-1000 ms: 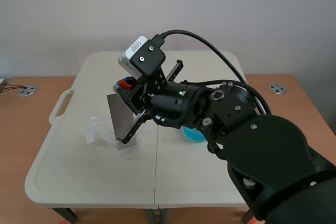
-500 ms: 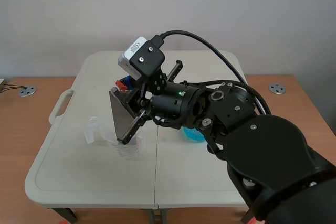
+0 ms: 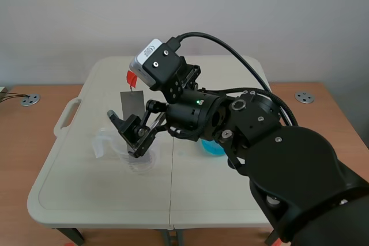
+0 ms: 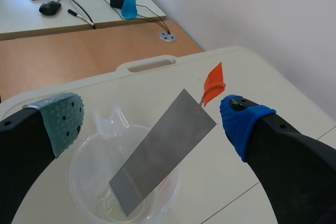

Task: Hold the metal plate by the orange handle, dip it into the blue solution, take it out and point at it, then put the plate back in the beaker on the left.
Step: 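Return to the home posture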

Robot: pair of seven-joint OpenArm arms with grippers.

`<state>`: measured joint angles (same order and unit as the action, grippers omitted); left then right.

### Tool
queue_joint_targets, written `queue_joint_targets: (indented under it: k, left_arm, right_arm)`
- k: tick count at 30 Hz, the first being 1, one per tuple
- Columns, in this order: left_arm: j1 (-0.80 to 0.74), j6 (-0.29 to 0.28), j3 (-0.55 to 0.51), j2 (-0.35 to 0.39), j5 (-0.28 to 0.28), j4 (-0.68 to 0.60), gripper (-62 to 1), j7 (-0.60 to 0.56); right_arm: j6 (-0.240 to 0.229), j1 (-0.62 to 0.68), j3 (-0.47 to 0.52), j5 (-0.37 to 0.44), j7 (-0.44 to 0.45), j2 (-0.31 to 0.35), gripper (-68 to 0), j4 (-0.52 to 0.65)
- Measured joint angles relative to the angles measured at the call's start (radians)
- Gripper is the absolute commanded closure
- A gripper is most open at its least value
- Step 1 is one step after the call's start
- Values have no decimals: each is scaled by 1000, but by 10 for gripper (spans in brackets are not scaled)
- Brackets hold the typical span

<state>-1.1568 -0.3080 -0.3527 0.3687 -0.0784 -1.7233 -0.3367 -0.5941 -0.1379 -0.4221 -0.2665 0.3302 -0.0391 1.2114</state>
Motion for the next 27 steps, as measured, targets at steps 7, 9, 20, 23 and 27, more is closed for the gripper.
queue_joint_targets:
  k: [7,9,20,23,27]
  left_arm:
    - [54,-1,3,0,0,0,-623,56]
    - [65,0,3,0,0,0,-623,56]
    - [250,-20,3,1,0,0,-623,56]
    - [302,-61,3,15,0,0,-623,56]
    - [354,-68,14,55,0,0,-623,56]
  right_arm:
    - [0,0,0,17,6,2,-594,0]
    - [0,0,0,53,6,10,-612,1]
    - [0,54,52,230,4,191,-665,165]
    - [3,119,97,283,-31,253,-664,236]
    - [13,220,160,350,-68,331,-664,328]
